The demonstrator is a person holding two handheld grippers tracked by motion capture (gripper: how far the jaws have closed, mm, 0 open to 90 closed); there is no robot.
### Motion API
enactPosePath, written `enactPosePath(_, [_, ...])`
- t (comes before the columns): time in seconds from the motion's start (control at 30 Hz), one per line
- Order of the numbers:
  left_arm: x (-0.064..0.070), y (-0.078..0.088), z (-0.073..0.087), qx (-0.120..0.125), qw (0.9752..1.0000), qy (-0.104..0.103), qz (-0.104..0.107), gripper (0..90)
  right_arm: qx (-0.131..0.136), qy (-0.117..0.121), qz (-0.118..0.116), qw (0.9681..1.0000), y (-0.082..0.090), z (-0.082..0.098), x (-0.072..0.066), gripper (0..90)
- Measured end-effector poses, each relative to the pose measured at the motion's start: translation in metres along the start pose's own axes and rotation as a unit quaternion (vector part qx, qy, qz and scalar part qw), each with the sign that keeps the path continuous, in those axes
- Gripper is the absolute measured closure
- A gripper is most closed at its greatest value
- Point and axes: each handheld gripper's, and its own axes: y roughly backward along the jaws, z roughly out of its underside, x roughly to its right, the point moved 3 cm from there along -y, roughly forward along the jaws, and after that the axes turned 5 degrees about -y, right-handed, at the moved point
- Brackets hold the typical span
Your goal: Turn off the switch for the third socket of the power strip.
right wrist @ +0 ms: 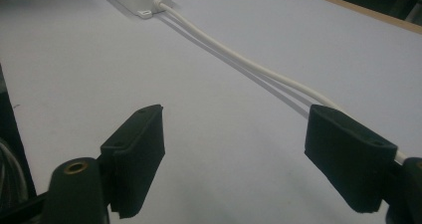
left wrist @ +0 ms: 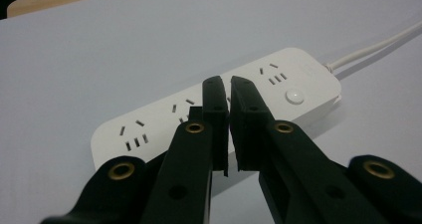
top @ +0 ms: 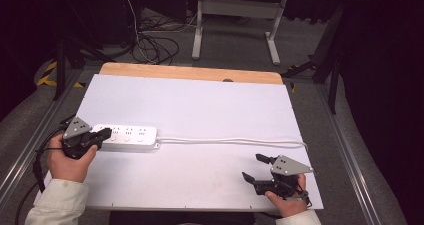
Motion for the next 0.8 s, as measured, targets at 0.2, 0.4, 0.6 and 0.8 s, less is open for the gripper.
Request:
enactPosePath(0.2, [0.003, 0.003, -0.003, 0.008, 0.9998, 0.005, 0.018, 75.1, 0.000, 0.000, 0.001, 1.0000, 0.000, 0.000, 0.000, 23.7])
enactPosePath(0.4, [0.013, 0.013, -0.009, 0.024, 0.9983, 0.006, 0.052, 52.4, 0.001, 0.000, 0.000, 1.0000, 0.000, 0.000, 0.000, 23.7])
enactPosePath(0.6, [0.021, 0.023, -0.013, 0.056, 0.9959, 0.008, 0.071, 31.0, 0.003, 0.000, -0.001, 1.0000, 0.001, 0.000, -0.001, 23.7])
enactPosePath(0.8, [0.031, 0.035, -0.017, 0.090, 0.9918, 0.006, 0.090, 20.8, 0.003, 0.000, -0.002, 1.0000, 0.001, 0.000, -0.001, 23.7])
